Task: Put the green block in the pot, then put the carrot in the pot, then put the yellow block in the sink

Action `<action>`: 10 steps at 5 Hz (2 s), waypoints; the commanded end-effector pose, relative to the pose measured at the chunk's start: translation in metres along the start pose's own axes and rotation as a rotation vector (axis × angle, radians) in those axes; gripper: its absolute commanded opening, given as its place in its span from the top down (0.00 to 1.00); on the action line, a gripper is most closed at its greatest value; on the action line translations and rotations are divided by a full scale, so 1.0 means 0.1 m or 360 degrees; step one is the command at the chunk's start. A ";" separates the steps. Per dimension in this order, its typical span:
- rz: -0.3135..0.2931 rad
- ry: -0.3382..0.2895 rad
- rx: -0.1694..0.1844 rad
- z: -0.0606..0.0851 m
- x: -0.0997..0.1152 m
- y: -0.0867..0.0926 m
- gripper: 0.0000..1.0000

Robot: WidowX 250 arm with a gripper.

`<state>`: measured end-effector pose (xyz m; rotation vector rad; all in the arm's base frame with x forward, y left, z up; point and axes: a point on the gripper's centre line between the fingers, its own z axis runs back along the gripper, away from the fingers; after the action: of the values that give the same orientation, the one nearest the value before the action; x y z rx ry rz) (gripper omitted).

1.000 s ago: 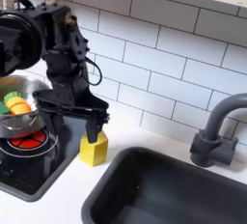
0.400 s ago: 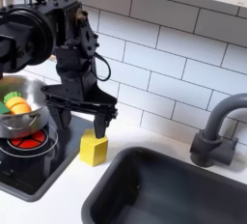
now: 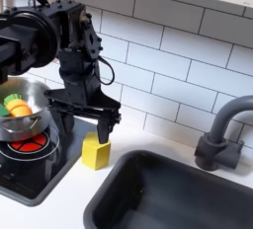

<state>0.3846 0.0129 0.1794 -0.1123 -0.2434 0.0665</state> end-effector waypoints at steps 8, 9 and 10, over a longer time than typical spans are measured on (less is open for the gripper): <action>-0.0022 0.0038 0.0010 -0.15 0.03 -0.06 0.00; -0.0028 0.0029 0.0010 -0.14 0.03 -0.07 0.00; -0.0024 0.0031 0.0011 -0.16 0.03 -0.07 0.00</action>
<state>0.3927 0.0059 0.1655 -0.1045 -0.2271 0.0537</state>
